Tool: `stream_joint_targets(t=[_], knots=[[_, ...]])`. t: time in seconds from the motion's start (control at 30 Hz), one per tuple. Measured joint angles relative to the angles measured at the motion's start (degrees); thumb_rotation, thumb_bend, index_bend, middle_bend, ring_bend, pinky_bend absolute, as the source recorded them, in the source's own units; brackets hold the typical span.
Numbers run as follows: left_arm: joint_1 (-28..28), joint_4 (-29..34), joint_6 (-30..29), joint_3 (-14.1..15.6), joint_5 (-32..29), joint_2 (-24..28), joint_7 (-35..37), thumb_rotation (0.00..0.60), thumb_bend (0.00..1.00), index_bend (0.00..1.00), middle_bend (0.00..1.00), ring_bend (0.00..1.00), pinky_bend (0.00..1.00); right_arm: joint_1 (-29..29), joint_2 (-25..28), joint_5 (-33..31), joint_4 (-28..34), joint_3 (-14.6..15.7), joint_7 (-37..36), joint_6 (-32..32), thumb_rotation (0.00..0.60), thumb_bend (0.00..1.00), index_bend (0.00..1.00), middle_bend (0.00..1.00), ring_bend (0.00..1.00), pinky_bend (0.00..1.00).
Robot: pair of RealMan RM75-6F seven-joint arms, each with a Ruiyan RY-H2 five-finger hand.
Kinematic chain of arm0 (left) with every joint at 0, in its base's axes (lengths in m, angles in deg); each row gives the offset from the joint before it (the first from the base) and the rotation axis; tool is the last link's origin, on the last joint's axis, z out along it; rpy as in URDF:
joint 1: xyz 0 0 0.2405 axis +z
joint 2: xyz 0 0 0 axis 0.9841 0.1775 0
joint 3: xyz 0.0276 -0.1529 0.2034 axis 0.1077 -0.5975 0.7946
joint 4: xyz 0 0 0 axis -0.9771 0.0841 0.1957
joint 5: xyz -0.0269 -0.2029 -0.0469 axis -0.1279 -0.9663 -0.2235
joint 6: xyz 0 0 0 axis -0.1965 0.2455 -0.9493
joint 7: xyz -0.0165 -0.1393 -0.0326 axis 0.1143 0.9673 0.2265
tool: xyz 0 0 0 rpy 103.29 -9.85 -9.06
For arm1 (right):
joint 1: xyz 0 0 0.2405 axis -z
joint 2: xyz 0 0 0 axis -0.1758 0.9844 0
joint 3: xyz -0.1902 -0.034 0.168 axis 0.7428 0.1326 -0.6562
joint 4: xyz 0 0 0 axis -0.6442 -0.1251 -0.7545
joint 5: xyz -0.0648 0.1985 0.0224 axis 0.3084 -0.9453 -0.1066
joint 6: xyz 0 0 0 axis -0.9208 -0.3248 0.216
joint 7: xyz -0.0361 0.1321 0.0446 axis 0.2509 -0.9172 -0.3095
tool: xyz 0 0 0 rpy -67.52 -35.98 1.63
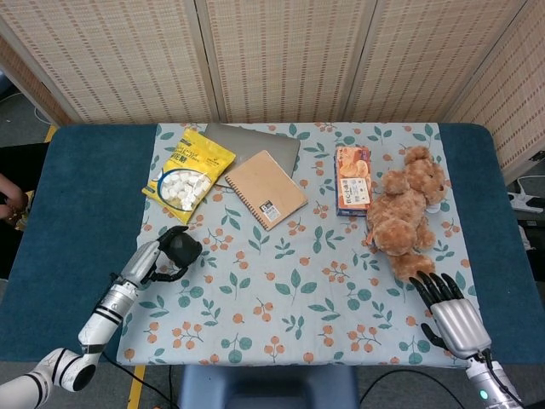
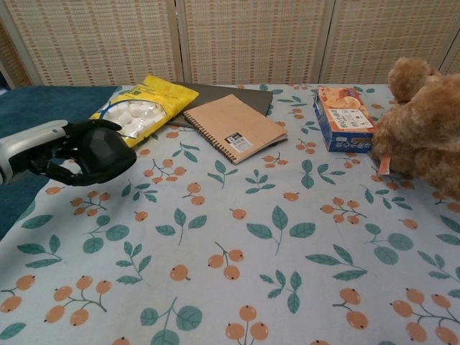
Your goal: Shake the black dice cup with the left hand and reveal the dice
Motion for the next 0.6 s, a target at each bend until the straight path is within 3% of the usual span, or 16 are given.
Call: stream_joint_targets(t=[0.17,0.3,0.43,0.53,0.6], knots=[[0.0,-19.2,-10.8,1.1,3.7,-8.7,-25.8,0.6,0.69,0.42,0.46,0.39,0.45,-0.1,0.1,0.0,-0.1,0.0,-0.2,0.2,0.6,0.27,0.0,0.0,0.0,0.0],[-0.2,-31.7,-18.8,1.1,4.4,-16.1,-35.0,0.6,0.69,0.41,0.45,0.39,0.44,-0.1,0.1,0.1,-0.1,0.0,-0.3,0.2,0.6,0.27,0.0,0.0,0.0,0.0],[0.0,-35.1,-21.8,1.1,3.7,-19.1,-34.8,0.6,0.68,0.42,0.46,0.39,0.45,0.0,0.1,0.2,-0.1,0.1,-0.3,0.1,0.6,0.27,0.0,0.0,0.0,0.0],[0.6,-31.1,-21.1,1.4,2.8,-18.4,-28.3,0.6,0.67,0.42,0.46,0.39,0.46,-0.1,0.1,0.3,-0.1,0.2,-0.3,0.2,0.6,0.27,0.0,0.0,0.0,0.0],[1.0,-24.9,-19.8,2.0,2.3,-16.6,-20.9,0.6,0.67,0.42,0.46,0.39,0.45,-0.1,0.1,0.3,-0.1,0.2,-0.3,0.3,0.6,0.27,0.0,0.0,0.0,0.0]])
